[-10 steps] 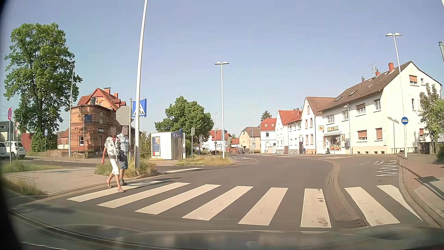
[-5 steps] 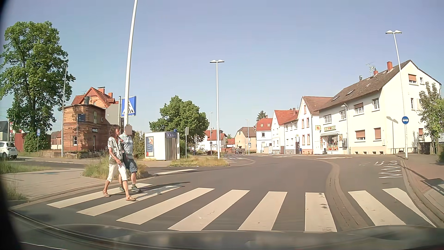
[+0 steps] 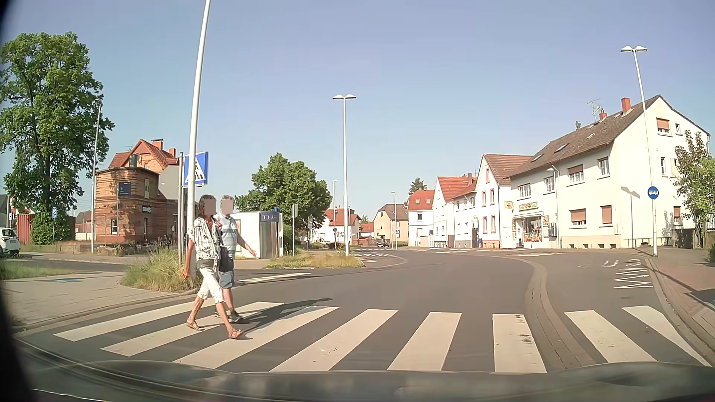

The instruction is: Follow the waypoints while adhering to traffic rules and regulations

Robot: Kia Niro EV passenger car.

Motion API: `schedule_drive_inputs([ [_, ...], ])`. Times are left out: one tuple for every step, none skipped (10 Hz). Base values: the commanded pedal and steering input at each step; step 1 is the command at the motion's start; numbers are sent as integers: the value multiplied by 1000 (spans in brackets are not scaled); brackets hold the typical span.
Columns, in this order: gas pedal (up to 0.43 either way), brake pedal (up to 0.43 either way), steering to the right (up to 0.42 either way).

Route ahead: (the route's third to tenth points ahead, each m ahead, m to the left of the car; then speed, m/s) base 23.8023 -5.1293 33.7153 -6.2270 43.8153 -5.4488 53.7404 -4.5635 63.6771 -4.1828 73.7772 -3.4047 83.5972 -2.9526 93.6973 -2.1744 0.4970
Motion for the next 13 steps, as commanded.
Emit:
schedule_drive_inputs([
  [0, 250, 98],
  [0, 238, 98],
  [0, 232, 98],
  [0, 232, 98],
  [0, 226, 98],
  [0, 226, 98],
  [0, 226, 98],
  [0, 226, 98],
  [0, 226, 98],
  [0, 226, 98],
  [0, 232, 98],
  [0, 226, 98],
  [0, 226, 98],
])
